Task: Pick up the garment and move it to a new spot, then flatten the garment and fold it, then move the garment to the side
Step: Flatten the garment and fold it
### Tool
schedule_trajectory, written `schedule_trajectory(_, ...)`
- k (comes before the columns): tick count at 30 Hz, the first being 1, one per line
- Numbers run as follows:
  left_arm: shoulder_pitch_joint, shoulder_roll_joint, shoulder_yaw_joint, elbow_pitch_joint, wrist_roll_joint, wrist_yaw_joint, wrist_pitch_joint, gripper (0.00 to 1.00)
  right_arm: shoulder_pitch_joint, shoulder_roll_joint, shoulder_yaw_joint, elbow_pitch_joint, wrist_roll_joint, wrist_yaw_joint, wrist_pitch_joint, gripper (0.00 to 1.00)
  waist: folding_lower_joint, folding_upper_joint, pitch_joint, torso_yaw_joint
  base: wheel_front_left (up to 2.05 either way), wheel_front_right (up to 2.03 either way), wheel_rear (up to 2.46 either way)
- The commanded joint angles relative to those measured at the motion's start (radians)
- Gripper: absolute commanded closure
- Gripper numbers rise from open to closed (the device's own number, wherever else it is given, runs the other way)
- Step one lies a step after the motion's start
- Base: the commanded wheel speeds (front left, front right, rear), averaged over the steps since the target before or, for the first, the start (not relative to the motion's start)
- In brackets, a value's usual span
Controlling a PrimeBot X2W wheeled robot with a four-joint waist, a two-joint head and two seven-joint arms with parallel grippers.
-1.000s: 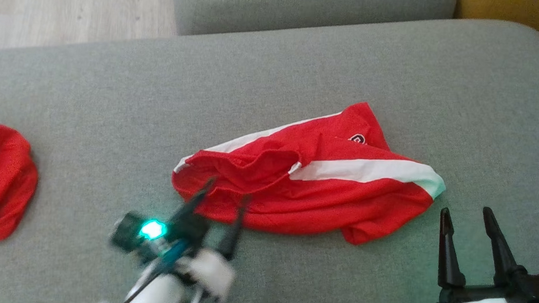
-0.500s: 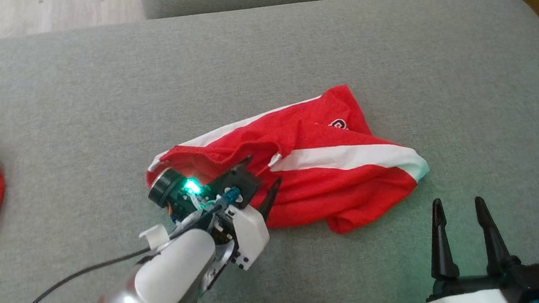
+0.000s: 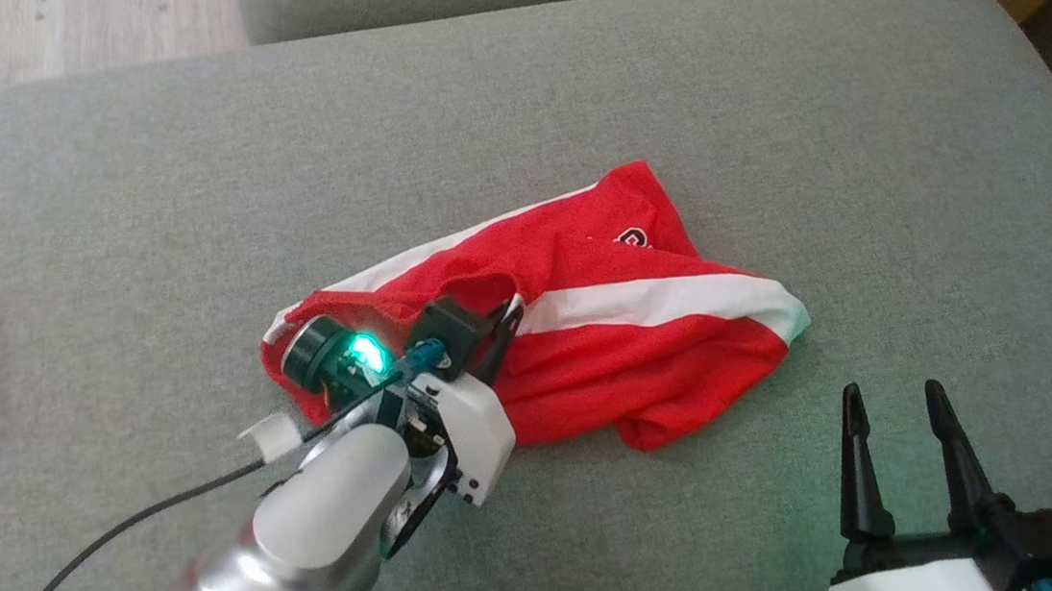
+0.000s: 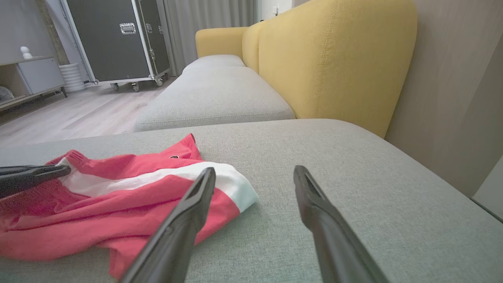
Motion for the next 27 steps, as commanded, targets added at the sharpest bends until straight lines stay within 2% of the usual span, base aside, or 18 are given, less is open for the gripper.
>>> schedule_trajectory(1, -0.061, 0.001, 0.038, -0.037, -0.02, -0.007, -0.046, 1.0, -0.029, -0.007, 0.02, -0.025, 0.006, 0.007, -0.004, 0.0, -0.0001, 0.0, -0.011, 0.002, 0.0, 0.0, 0.0)
schedule_trajectory(5, -0.055, 0.01, 0.061, -0.066, -0.032, 0.006, -0.133, 1.0, -0.016, -0.002, 0.02, -0.022, 0.008, 0.007, -0.004, 0.0, -0.0001, 0.0, -0.04, 0.016, 0.0, 0.0, 0.0)
schedule_trajectory(9, -0.012, 0.066, 0.086, -0.122, -0.047, 0.01, -0.166, 1.0, 0.008, 0.003, 0.015, -0.02, 0.013, 0.007, -0.004, 0.0, -0.0001, 0.0, -0.064, 0.055, 0.0, 0.0, 0.0)
schedule_trajectory(20, 0.136, 0.265, 0.146, -0.339, -0.069, 0.051, -0.129, 1.0, 0.042, 0.004, 0.027, 0.001, 0.028, 0.007, -0.004, 0.0, -0.0001, 0.0, -0.084, 0.195, 0.0, 0.0, 0.0)
schedule_trajectory(24, 0.167, 0.306, 0.153, -0.393, -0.079, 0.052, -0.107, 1.0, 0.031, -0.005, 0.049, 0.03, 0.063, 0.007, -0.004, 0.0, -0.0001, 0.0, -0.079, 0.237, 0.0, 0.0, 0.0)
schedule_trajectory(27, 0.177, 0.324, 0.15, -0.419, -0.083, 0.046, -0.094, 1.0, 0.004, -0.037, 0.072, 0.065, 0.107, 0.007, -0.004, 0.0, -0.0001, 0.0, -0.072, 0.263, 0.0, 0.0, 0.0)
